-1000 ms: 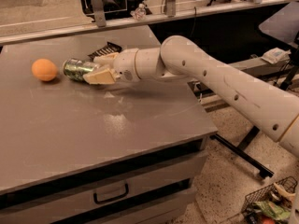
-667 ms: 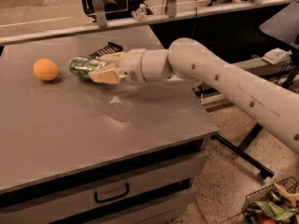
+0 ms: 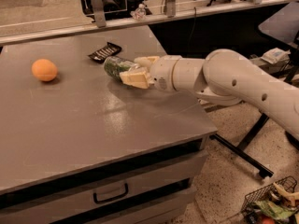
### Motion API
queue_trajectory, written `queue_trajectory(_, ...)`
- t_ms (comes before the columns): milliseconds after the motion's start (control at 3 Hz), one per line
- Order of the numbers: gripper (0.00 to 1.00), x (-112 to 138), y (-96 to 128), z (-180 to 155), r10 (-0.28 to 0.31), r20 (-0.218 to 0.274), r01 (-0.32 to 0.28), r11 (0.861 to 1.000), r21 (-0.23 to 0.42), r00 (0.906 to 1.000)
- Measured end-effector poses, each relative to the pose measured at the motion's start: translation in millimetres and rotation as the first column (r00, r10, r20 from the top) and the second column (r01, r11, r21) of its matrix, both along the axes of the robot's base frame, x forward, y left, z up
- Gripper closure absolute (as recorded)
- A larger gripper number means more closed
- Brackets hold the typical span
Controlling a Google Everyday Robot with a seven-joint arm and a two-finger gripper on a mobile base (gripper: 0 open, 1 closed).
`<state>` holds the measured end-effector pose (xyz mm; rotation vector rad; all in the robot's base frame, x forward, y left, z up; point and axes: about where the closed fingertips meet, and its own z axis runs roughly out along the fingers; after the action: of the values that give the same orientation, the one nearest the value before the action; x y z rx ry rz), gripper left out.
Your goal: Move green can near rxbar chocolate
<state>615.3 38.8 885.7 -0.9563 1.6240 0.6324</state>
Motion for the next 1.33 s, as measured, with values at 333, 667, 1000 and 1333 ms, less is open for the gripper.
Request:
queue_trajectory(333, 1.00, 2.9, -28.9, 10.0, -0.087, 0.022, 0.087, 0.996, 0.002, 0.9960)
queue_trajectory(667, 1.00, 13.3, -38.5, 15.8, -0.125, 0.035, 0.125, 0.992, -0.002, 0.9916)
queue_trajectory(1000, 1.00, 38.2, -27.9, 14.7, -0.117, 0.034, 0.118, 0.993, -0.002, 0.9925)
queue_trajectory(1333, 1.00, 54.3, -16.7, 13.1, -0.096, 0.032, 0.096, 0.995, -0.002, 0.9949)
